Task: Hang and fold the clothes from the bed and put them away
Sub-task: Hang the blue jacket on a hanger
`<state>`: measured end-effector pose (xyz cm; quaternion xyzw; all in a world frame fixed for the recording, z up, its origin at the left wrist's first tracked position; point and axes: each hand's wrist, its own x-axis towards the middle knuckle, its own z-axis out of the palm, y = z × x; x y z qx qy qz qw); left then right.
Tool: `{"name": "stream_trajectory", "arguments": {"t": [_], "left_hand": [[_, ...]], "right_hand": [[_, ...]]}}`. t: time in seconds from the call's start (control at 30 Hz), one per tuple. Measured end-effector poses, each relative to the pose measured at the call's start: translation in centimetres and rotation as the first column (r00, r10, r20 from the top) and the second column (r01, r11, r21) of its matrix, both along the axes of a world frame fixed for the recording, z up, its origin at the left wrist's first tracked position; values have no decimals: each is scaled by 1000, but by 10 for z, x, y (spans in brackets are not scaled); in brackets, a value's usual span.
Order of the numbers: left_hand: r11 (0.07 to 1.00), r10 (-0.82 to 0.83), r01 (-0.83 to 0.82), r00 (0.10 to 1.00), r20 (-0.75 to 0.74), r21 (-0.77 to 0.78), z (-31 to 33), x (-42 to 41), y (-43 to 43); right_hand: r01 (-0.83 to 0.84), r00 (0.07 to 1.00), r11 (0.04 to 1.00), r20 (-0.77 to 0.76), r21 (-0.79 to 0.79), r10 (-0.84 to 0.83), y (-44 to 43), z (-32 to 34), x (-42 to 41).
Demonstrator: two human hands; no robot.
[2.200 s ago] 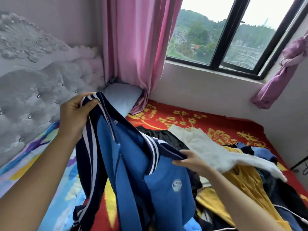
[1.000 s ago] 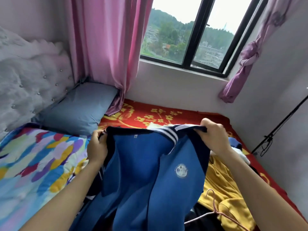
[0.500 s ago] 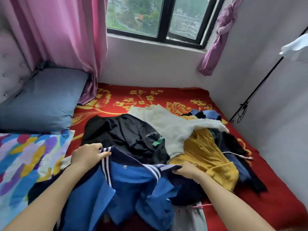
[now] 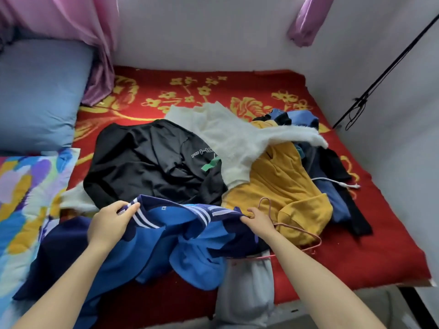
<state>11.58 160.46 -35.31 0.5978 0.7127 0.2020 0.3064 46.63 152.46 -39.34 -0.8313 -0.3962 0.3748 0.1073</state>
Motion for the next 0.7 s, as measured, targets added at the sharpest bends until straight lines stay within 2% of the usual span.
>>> {"name": "stream_trajectory", "arguments": {"t": [0.1, 0.2, 0.47, 0.6, 0.7], "left_hand": [[999, 26, -27, 999, -47, -30, -3, 17, -8], [995, 88, -91, 993, -79, -33, -7, 39, -13], [981, 187, -193, 967, -175, -20, -31, 77, -31], [966, 257, -260, 958, -127, -2, -36, 82, -38], [944, 329, -330, 942, -71, -12, -43, 81, -41]], "right_hand": [[52, 995, 996, -77, -70, -57, -6, -32, 30], [92, 994, 982, -46, -164, -101, -14, -62, 67], [0, 1000, 956, 25, -292, 7, -5, -112, 153], [-69, 998, 949, -17, -307, 67, 8, -125, 158], [-112, 992, 932, 17, -344, 126, 16, -140, 156]]}}
